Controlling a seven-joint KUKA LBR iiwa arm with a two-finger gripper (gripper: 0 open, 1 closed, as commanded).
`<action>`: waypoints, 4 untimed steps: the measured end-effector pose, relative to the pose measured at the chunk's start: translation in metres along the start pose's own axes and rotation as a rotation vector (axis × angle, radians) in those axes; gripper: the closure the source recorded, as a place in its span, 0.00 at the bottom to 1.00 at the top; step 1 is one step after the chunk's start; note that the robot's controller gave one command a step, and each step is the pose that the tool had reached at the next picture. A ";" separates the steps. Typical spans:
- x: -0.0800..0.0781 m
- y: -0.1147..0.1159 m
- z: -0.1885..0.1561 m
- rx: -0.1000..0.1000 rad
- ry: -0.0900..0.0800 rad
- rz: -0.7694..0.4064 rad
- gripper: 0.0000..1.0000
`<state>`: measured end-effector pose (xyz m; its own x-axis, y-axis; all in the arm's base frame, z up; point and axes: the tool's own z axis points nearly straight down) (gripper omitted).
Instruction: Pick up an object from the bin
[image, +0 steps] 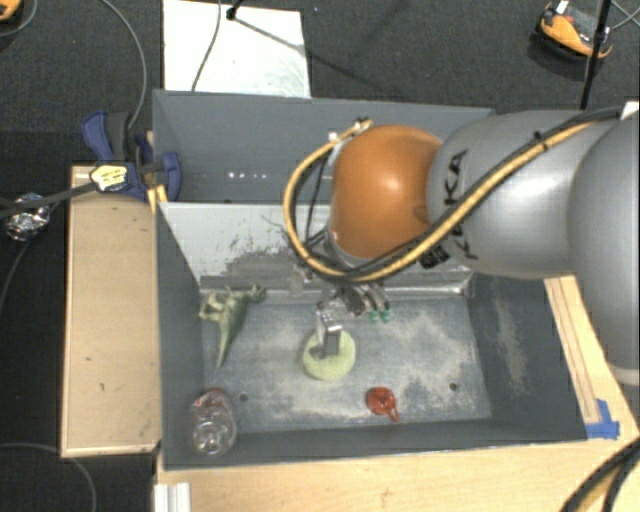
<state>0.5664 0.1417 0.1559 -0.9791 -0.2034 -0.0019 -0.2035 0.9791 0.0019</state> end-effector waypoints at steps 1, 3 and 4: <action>-0.002 -0.020 0.035 0.001 -0.008 -0.091 0.00; 0.034 -0.082 0.083 -0.001 -0.009 0.015 1.00; 0.034 -0.082 0.083 -0.001 -0.009 0.016 1.00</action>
Offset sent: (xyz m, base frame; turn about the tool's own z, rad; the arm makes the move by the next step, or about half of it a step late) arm -0.0009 -0.0706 -0.0859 -0.0976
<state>0.5496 0.0550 0.0729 -0.9821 -0.1882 -0.0108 -0.1882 0.9821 0.0029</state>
